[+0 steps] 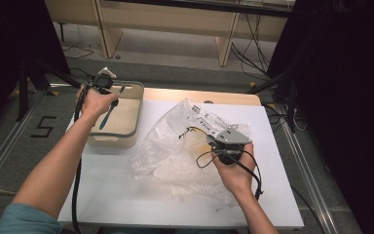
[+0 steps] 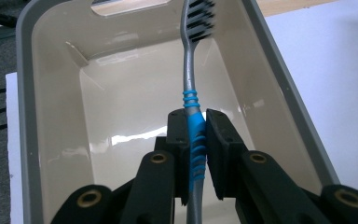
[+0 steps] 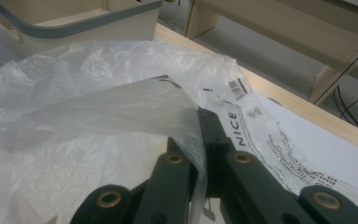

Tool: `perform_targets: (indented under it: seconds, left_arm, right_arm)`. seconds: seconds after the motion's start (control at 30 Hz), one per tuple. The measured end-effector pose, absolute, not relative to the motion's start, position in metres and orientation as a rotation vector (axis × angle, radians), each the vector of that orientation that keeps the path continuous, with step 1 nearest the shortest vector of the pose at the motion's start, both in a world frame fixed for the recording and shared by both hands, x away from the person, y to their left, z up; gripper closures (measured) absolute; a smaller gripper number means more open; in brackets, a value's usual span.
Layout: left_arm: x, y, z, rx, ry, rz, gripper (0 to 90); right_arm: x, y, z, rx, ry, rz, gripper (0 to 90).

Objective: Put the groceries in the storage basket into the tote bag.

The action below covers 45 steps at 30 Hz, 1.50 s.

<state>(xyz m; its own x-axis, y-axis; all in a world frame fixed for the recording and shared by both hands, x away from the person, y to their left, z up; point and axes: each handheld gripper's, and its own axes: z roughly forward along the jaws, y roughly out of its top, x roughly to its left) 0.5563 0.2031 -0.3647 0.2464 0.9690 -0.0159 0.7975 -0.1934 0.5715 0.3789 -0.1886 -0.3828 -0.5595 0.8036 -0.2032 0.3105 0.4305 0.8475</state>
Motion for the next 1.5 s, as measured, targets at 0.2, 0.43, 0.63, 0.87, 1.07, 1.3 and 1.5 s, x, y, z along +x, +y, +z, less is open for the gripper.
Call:
perform_targets:
  seconds: [0.2,0.43,0.63,0.87,1.07,1.3,1.5]
  left_arm:
    - [0.55,0.204,-0.368,2.066,1.597,0.471,79.5]
    - [0.544,0.204,-0.369,2.078,1.587,0.456,79.5]
    - [0.539,0.202,-0.369,2.087,1.574,0.459,79.5]
    - [0.533,0.2,-0.369,2.109,1.555,0.47,79.5]
    - [0.527,0.197,-0.37,2.119,1.535,0.461,79.5]
    - [0.521,0.195,-0.369,2.126,1.511,0.461,79.5]
    - [0.514,0.199,-0.37,2.122,1.505,0.447,79.5]
  right_arm:
    - [0.379,-0.189,-0.383,0.937,2.081,1.058,90.0]
    - [0.379,-0.189,-0.383,0.937,2.083,1.056,90.0]
    - [0.379,-0.189,-0.383,0.935,2.081,1.058,90.0]
    - [0.379,-0.189,-0.383,0.939,2.081,1.06,90.0]
    - [0.379,-0.189,-0.383,0.937,2.082,1.056,90.0]
    - [0.379,-0.189,-0.383,0.937,2.083,1.056,90.0]
    - [0.379,-0.188,-0.383,0.937,2.085,1.054,90.0]
